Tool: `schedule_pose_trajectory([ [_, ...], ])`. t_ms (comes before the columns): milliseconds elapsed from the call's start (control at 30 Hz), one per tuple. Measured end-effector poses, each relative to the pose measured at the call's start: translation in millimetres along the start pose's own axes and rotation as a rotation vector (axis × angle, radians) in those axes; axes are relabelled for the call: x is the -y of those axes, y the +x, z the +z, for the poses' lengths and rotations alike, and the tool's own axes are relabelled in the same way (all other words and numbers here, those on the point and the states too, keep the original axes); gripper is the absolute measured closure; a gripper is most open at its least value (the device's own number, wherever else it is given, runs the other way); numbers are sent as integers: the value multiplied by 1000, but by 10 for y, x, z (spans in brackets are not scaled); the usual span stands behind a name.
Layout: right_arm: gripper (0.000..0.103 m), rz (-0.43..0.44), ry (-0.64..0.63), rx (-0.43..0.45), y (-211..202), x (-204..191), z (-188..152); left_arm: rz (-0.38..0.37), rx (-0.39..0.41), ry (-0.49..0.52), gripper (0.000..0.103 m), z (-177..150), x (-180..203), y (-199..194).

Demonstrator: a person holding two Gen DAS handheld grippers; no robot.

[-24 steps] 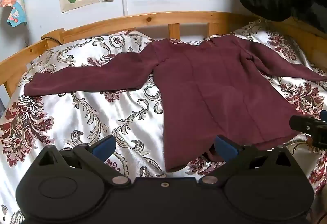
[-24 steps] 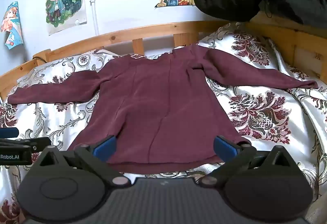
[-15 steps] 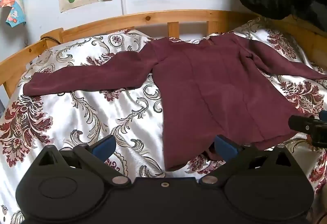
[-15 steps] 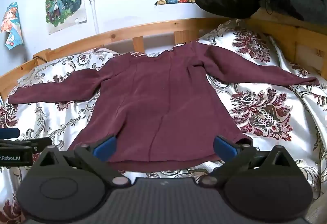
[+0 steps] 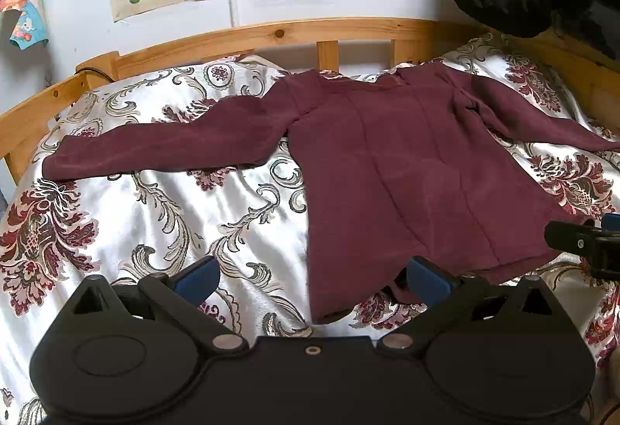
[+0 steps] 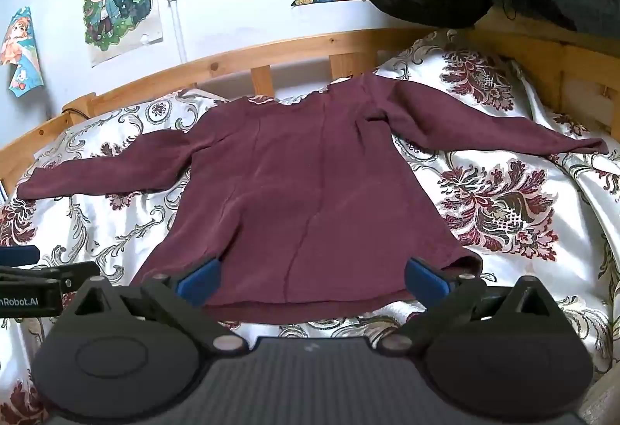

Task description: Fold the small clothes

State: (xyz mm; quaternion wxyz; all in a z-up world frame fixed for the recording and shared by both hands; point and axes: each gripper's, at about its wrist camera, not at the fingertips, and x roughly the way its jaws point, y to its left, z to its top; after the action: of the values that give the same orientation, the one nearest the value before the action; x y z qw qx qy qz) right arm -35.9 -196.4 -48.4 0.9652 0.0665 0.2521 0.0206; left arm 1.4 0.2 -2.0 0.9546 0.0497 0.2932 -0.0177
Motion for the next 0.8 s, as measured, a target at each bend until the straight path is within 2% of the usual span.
schedule_pose_trajectory([
  [800,0,7,13,-10,8,8,1,0,0,0,1,-9,19,3],
])
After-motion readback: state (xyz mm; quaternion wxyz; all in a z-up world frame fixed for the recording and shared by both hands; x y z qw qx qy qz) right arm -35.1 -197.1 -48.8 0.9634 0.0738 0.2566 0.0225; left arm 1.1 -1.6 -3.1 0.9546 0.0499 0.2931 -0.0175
